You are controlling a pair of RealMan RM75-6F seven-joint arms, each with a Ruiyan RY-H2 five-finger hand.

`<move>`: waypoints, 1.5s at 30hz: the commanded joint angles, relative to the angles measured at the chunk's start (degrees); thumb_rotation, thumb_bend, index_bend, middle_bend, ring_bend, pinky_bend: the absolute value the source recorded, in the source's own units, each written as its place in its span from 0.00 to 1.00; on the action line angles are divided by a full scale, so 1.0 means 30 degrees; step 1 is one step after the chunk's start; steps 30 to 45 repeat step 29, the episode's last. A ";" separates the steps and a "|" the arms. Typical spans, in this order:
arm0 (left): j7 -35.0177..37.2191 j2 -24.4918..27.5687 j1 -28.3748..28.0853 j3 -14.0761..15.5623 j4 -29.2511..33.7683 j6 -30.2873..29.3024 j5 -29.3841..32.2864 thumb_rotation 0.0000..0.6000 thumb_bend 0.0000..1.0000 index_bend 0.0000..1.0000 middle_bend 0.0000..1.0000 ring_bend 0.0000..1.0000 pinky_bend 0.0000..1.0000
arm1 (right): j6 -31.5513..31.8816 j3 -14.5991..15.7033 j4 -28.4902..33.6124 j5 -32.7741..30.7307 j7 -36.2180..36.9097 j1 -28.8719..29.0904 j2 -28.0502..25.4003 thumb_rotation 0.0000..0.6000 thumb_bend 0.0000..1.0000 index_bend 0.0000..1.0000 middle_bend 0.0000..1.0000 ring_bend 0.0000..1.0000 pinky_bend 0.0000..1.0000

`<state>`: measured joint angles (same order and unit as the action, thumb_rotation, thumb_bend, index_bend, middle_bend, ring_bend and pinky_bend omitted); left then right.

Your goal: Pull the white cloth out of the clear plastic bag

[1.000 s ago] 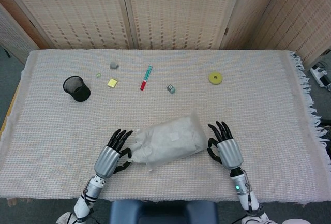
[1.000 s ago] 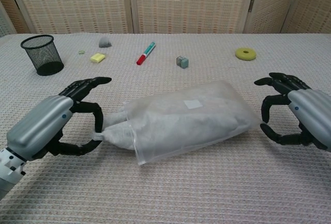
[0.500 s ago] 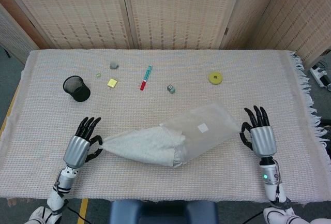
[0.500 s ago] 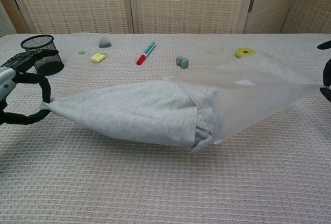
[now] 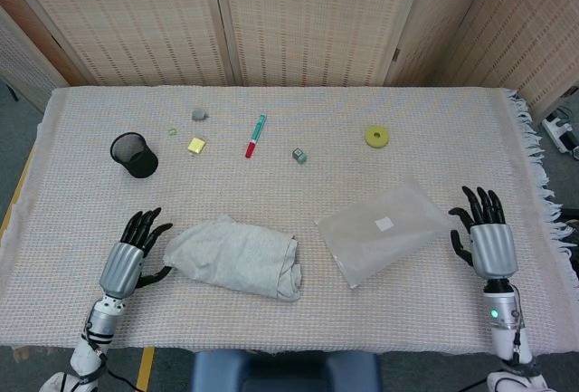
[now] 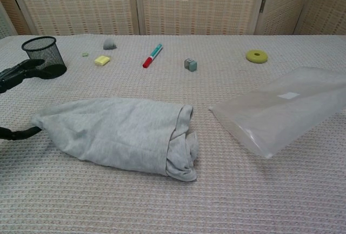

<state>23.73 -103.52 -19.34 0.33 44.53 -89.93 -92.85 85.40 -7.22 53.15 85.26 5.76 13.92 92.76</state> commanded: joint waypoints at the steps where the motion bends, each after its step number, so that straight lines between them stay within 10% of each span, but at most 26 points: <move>1: 0.1137 0.3537 -0.0015 0.0409 0.6973 0.2576 0.0928 1.00 0.13 0.03 0.00 0.00 0.03 | -0.0216 0.0796 0.5072 -0.0031 -0.2599 -0.0988 -0.3257 1.00 0.16 0.00 0.00 0.00 0.00; 12: -1.1734 0.9536 0.1628 0.1077 1.4207 0.4030 0.4960 1.00 0.14 0.14 0.00 0.00 0.00 | 0.1647 0.1672 1.2732 0.0281 -0.8199 -0.2929 -0.7571 1.00 0.12 0.00 0.00 0.00 0.00; 20: -1.1152 1.1283 0.3981 0.0379 1.4060 -0.1423 0.3186 1.00 0.14 0.16 0.00 0.00 0.00 | 0.1550 0.1715 1.2713 0.0254 -0.7242 -0.3278 -0.8123 1.00 0.12 0.00 0.00 0.00 0.00; 45: -1.0700 1.1473 0.4090 0.0189 1.3644 -0.1071 0.2432 1.00 0.14 0.16 0.00 0.00 0.00 | 0.0821 0.1412 1.2900 -0.0427 -0.6611 -0.3260 -0.8639 1.00 0.12 0.00 0.00 0.00 0.00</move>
